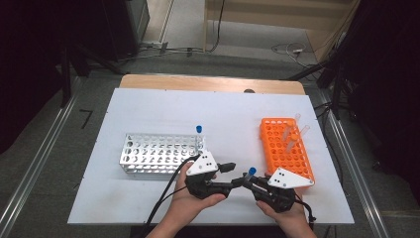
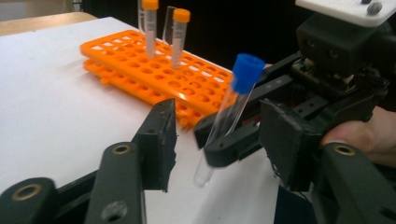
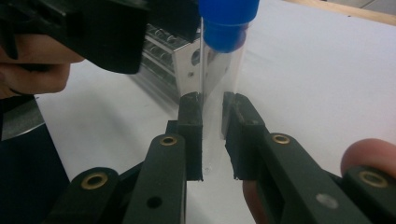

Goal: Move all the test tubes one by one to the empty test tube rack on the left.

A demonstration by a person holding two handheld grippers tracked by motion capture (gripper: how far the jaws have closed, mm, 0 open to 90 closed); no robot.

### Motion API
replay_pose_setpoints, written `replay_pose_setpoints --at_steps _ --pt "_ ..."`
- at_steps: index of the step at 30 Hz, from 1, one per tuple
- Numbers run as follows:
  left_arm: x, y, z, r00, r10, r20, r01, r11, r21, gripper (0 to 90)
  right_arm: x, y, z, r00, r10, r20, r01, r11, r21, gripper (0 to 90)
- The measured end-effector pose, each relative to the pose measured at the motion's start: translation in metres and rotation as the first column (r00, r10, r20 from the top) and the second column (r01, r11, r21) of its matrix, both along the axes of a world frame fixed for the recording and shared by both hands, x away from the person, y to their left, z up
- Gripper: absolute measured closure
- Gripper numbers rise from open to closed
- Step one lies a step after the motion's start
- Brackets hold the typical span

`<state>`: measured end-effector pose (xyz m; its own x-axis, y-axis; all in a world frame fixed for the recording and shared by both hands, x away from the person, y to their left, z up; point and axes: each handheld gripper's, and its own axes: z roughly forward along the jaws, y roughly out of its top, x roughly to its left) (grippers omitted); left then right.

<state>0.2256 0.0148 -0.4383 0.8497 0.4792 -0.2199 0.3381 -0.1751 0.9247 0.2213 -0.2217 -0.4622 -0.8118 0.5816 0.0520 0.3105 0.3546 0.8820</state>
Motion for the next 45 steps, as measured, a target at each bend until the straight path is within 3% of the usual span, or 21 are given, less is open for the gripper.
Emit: replay_pose_setpoints --at_steps 15,24,32,38,45 --pt "-0.003 -0.016 -0.004 0.9979 -0.064 0.007 0.064 0.9968 0.047 71.4 -0.009 0.014 -0.001 0.995 0.1 0.001 -0.1 0.995 -0.027 75.3" --pt "-0.004 -0.015 -0.004 0.9976 -0.054 0.044 0.05 0.9953 0.082 76.9 -0.007 0.013 -0.003 0.9939 0.109 -0.02 -0.109 0.994 -0.024 75.1" --pt "-0.003 -0.013 -0.004 0.9968 -0.063 0.05 0.059 0.9952 0.078 77.7 -0.007 0.012 -0.004 0.9937 0.11 -0.022 -0.11 0.994 -0.008 73.6" --pt "0.0 -0.007 -0.001 0.9975 -0.045 0.054 0.042 0.997 0.066 77.7 -0.005 0.007 -0.003 0.9923 0.114 -0.049 -0.113 0.993 0.014 64.4" --pt "0.003 0.003 0.002 0.9982 -0.022 0.056 0.019 0.9987 0.048 77.7 0.0 -0.006 0.001 0.9944 0.087 -0.061 -0.084 0.995 0.045 41.0"
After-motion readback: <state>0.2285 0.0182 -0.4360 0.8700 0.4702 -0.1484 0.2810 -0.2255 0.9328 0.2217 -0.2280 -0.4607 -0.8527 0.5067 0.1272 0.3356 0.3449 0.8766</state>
